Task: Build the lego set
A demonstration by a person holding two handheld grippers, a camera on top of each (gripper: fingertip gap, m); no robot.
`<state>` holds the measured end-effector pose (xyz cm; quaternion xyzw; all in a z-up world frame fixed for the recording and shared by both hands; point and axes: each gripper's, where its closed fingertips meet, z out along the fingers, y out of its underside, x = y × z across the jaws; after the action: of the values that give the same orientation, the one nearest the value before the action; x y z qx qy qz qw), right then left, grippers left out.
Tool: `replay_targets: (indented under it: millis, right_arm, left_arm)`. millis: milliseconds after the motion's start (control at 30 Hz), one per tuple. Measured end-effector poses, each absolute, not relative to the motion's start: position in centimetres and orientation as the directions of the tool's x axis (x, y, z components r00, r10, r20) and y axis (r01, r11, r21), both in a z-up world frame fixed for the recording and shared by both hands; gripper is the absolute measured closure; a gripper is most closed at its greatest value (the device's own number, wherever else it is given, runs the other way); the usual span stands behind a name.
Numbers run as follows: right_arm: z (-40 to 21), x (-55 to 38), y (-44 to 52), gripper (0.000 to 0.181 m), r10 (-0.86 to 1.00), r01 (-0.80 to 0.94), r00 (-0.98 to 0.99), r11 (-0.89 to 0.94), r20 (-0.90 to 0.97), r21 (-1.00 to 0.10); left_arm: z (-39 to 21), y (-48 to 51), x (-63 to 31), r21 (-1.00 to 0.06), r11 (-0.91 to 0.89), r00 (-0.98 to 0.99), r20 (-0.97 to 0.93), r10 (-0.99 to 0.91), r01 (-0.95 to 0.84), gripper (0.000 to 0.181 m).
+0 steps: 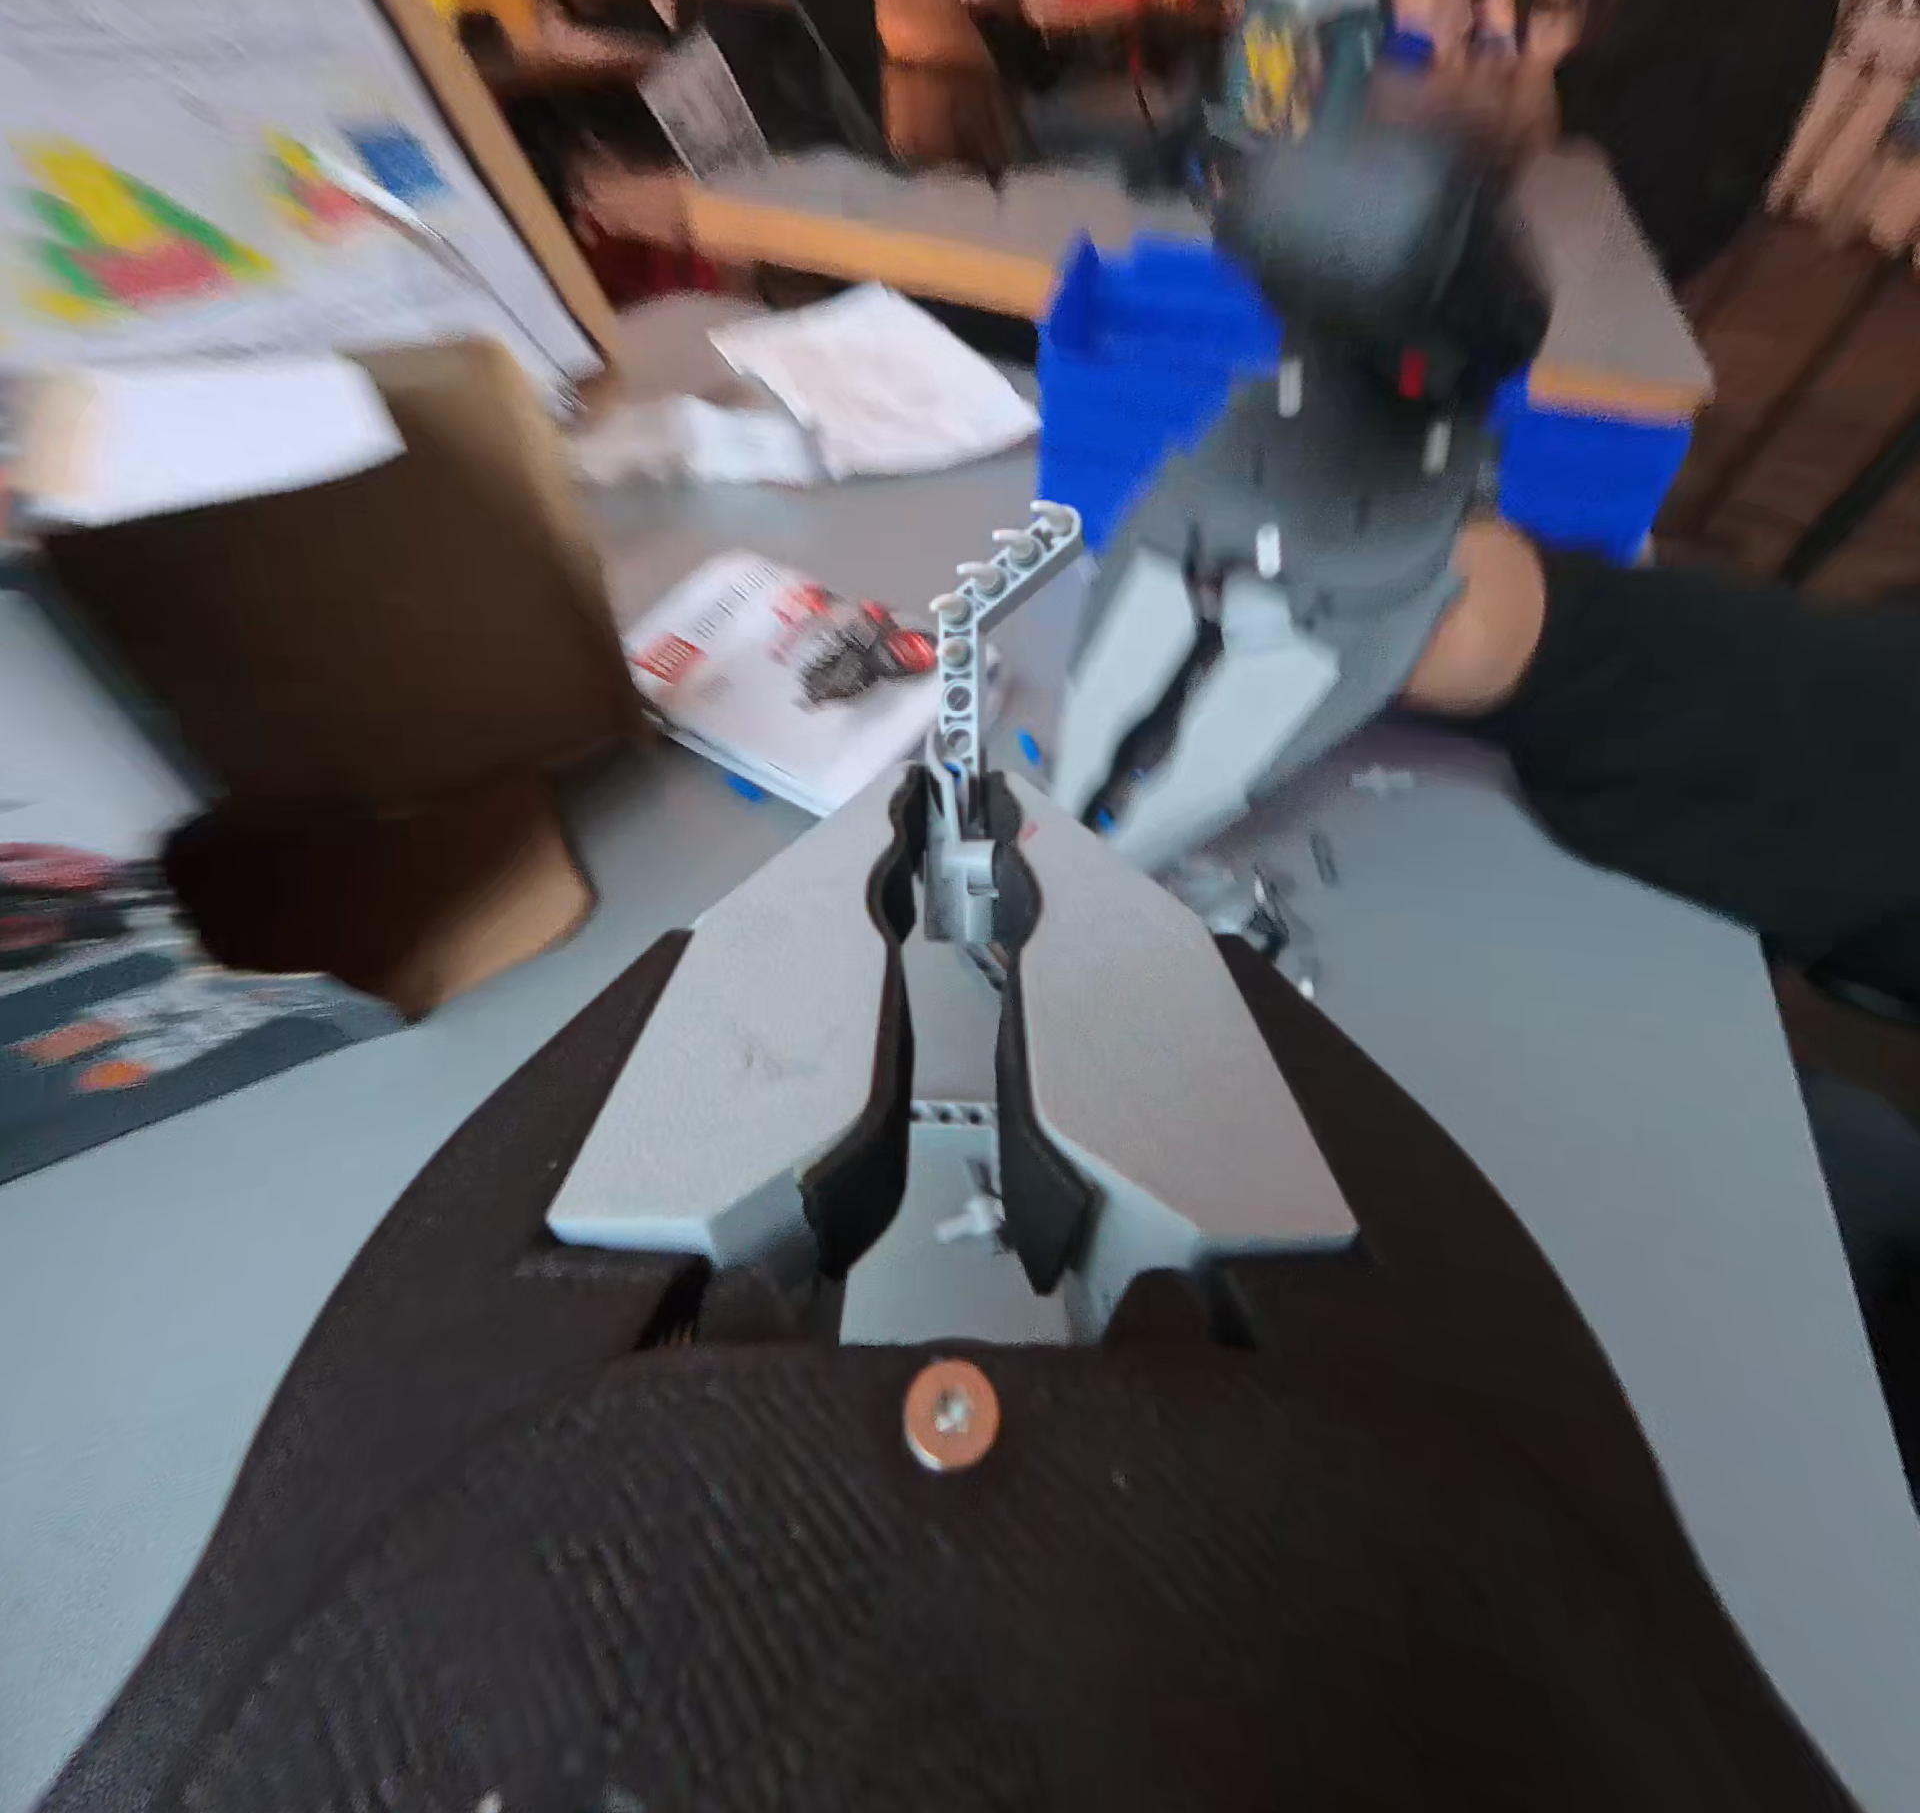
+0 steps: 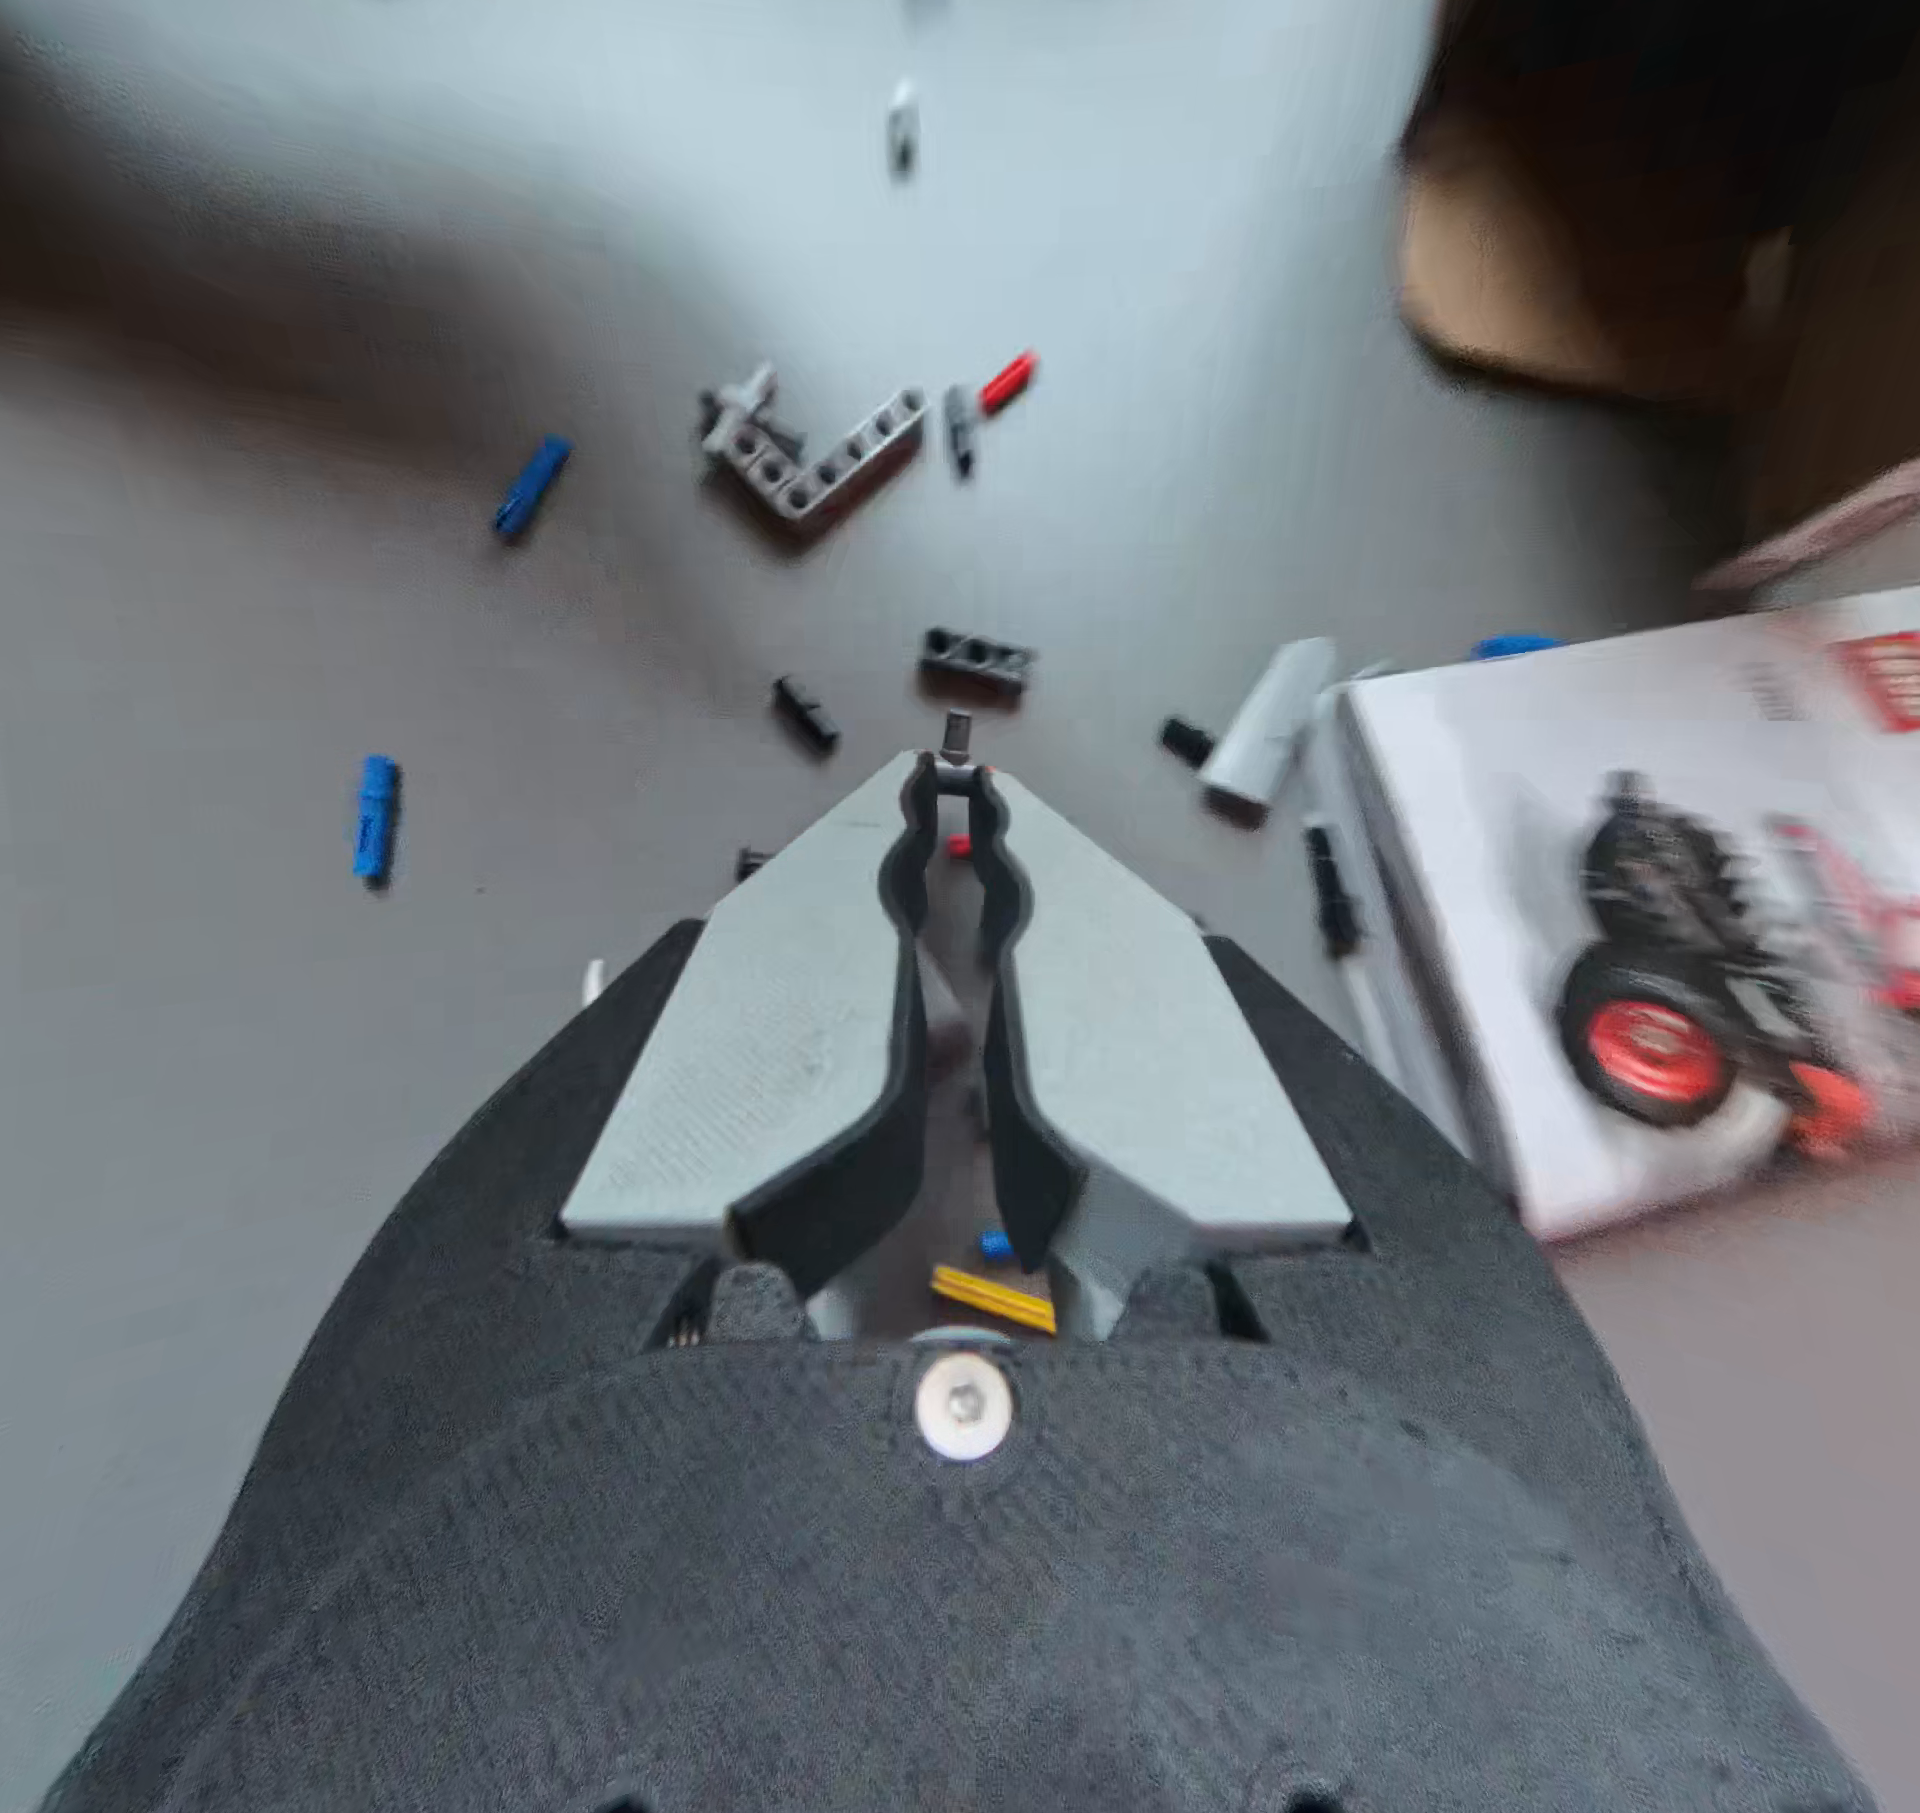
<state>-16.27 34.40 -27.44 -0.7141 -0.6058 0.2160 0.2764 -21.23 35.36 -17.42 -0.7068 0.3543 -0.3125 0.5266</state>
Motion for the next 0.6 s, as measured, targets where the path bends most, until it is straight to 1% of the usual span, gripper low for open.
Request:
replay_targets:
  millis: [33, 67, 100, 133, 233, 333, 400, 433, 467, 500, 533, 600]
  right_arm:
    - [-27.0, -17.1, 33.6, 0.177, 0.990, 0.711, 0.142, -0.107, -0.007, -0.695]
    - [-25.0, -18.2, 33.0, 0.178, 0.994, 0.635, 0.110, -0.068, 0.004, -0.769]
    - [-22.4, -19.2, 32.9, 0.178, 0.994, 0.527, 0.103, -0.020, 0.040, -0.849]
    - [-20.7, -19.5, 33.4, 0.178, 0.989, 0.457, 0.134, -0.014, 0.054, -0.889]
    - [-21.6, -19.0, 34.6, 0.177, 0.981, 0.472, 0.190, -0.068, 0.027, -0.879]
    - [-21.6, -19.0, 34.7, 0.178, 0.975, 0.486, 0.204, -0.023, 0.088, -0.874]
    - [-21.9, -18.9, 34.9, 0.177, 0.971, 0.508, 0.212, -0.009, 0.115, -0.861]
    - [-21.7, -19.0, 35.1, 0.176, 0.968, 0.490, 0.224, -0.011, 0.114, -0.872]
    - [-21.4, -18.8, 35.4, 0.170, 0.964, 0.467, 0.243, -0.017, 0.110, -0.884]
    - [-20.9, -18.6, 35.8, 0.175, 0.959, 0.446, 0.265, -0.029, 0.101, -0.895]
    - [-20.3, -18.4, 36.3, 0.166, 0.953, 0.416, 0.291, -0.041, 0.090, -0.909]
    - [-19.8, -18.0, 36.3, 0.163, 0.955, 0.386, 0.288, -0.048, 0.071, -0.921]
  left_arm:
    - [-15.8, 35.7, -22.6, -0.980, -0.174, 0.572, 0.087, -0.816, -0.100, 0.173]
    - [-14.9, 35.6, -23.4, -0.985, -0.163, 0.567, 0.104, -0.817, -0.054, 0.173]
    - [-15.3, 35.5, -23.5, -0.979, -0.190, 0.553, 0.121, -0.825, -0.069, 0.173]
    - [-16.5, 35.8, -23.4, -0.965, -0.239, 0.556, 0.141, -0.819, -0.108, 0.173]
    - [-19.4, 35.3, -21.5, -0.930, -0.295, 0.519, 0.145, -0.843, -0.219, 0.173]
    - [-21.8, 34.7, -20.2, -0.890, -0.285, 0.507, 0.072, -0.859, -0.356, 0.172]
    - [-22.3, 34.7, -20.2, -0.879, -0.298, 0.516, 0.071, -0.854, -0.372, 0.172]
    - [-22.4, 34.9, -20.5, -0.875, -0.315, 0.523, 0.085, -0.848, -0.369, 0.172]
    - [-22.4, 35.0, -20.8, -0.873, -0.324, 0.525, 0.094, -0.846, -0.365, 0.172]
    - [-22.2, 34.9, -20.8, -0.877, -0.322, 0.516, 0.102, -0.851, -0.358, 0.172]
    - [-21.9, 34.9, -20.8, -0.887, -0.312, 0.511, 0.104, -0.853, -0.340, 0.172]
    - [-21.7, 34.8, -20.5, -0.892, -0.299, 0.504, 0.096, -0.858, -0.339, 0.173]
